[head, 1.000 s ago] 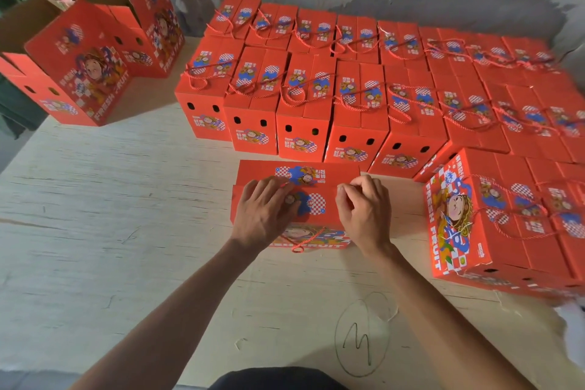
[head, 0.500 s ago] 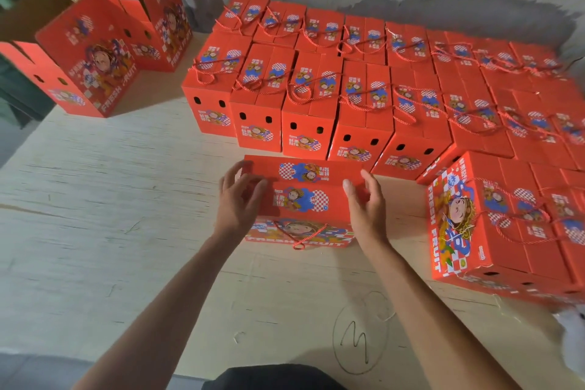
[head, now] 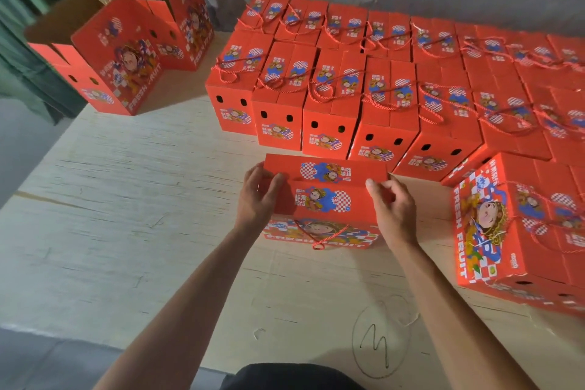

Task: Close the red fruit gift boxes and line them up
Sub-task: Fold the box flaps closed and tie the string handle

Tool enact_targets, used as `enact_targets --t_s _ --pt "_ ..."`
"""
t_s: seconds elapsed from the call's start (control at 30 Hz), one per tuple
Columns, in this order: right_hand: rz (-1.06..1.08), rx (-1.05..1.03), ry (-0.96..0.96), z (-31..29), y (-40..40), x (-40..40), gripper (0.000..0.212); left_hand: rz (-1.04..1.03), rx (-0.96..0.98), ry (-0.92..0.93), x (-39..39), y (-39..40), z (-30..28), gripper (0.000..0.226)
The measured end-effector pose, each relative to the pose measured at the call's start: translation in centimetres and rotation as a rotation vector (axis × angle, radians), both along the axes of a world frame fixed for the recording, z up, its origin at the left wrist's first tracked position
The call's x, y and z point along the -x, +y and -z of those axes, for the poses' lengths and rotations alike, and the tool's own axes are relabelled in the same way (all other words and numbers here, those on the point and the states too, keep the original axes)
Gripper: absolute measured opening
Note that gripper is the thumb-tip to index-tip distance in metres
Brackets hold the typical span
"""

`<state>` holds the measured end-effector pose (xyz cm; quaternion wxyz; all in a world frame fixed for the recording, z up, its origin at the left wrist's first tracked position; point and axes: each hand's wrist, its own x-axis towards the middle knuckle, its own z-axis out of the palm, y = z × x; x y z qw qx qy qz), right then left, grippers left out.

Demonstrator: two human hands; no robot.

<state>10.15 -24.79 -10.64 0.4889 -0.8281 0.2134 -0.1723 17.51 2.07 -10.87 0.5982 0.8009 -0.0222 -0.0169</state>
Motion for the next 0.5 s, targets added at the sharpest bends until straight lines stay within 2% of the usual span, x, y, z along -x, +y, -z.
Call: enact_targets --t_s 0.1,0.27,0.5 --pt "-0.049 0.103 -0.007 -0.2 -0.2 -0.2 0.028 0.02 0.005 0.025 -0.5 0.1 0.3 0.034" --pt "-0.143 0.2 0.075 -0.7 -1.2 -0.8 0.028 0.165 -0.14 -0.05 -1.4 0.8 0.3 0.02" --pt "-0.226 0.21 0.151 -1.3 -2.1 -1.5 0.029 0.242 -0.2 -0.054 -2.0 0.7 -0.6 0.027"
